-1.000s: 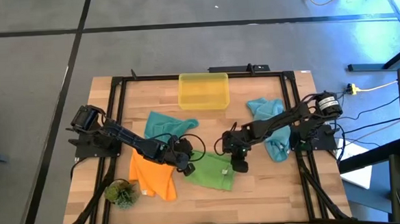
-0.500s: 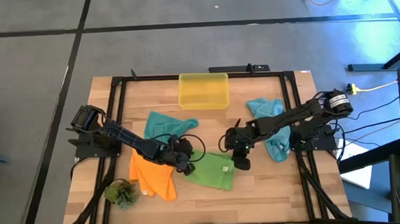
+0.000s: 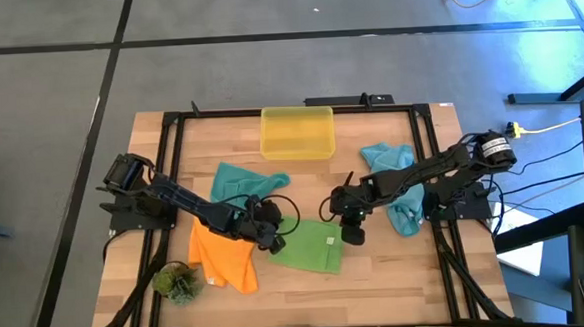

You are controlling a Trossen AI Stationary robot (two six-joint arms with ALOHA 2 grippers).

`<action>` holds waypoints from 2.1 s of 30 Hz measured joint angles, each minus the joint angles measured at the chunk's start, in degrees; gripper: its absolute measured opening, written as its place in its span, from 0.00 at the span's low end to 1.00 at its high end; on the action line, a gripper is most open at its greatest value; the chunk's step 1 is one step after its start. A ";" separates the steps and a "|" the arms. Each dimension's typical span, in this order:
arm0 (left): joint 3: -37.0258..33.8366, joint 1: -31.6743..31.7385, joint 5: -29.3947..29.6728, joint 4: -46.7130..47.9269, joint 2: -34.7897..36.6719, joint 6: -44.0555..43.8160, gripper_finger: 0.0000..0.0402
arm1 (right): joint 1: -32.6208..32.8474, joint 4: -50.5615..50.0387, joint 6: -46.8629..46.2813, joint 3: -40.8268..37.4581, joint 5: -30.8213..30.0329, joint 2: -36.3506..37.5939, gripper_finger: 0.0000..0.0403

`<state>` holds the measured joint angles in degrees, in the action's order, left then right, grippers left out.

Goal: Fold microfiber towels
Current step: Fold the green microfiber cloth, then put the green microfiber cloth into the yellow bin

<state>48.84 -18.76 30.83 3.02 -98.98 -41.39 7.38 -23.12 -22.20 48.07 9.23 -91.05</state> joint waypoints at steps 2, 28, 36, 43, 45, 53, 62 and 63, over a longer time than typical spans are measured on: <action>0.02 0.08 0.02 0.09 0.00 0.00 0.04 | 0.00 -0.02 0.17 0.00 -1.05 0.00 0.09; -0.05 -11.06 -0.62 -12.31 5.04 30.42 0.26 | 14.49 6.88 4.48 0.02 -15.52 7.52 0.31; 11.26 -14.70 -1.19 -17.44 -6.28 41.32 0.26 | 18.18 9.13 2.78 0.02 -18.67 7.52 0.31; 25.25 -13.52 -3.74 -10.97 -17.38 47.96 0.37 | 18.16 8.73 2.61 0.02 -18.79 7.82 0.31; 28.69 -12.69 -3.83 -7.98 -19.26 47.53 0.43 | 18.16 7.08 2.12 0.02 -18.77 8.99 0.31; 37.67 -10.62 -4.30 2.81 -27.36 47.06 0.56 | 18.60 2.27 1.56 0.02 -23.26 18.25 0.31; 41.48 -10.28 1.40 10.51 -31.22 47.39 0.56 | 19.94 2.21 1.90 0.03 -24.69 21.35 0.31; 41.61 -10.27 1.67 12.18 -31.13 47.04 0.56 | 19.93 2.17 1.88 0.04 -24.69 21.35 0.31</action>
<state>90.45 -29.04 32.50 15.20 -130.11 5.66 27.31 -20.95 -20.32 48.12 -15.46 -69.69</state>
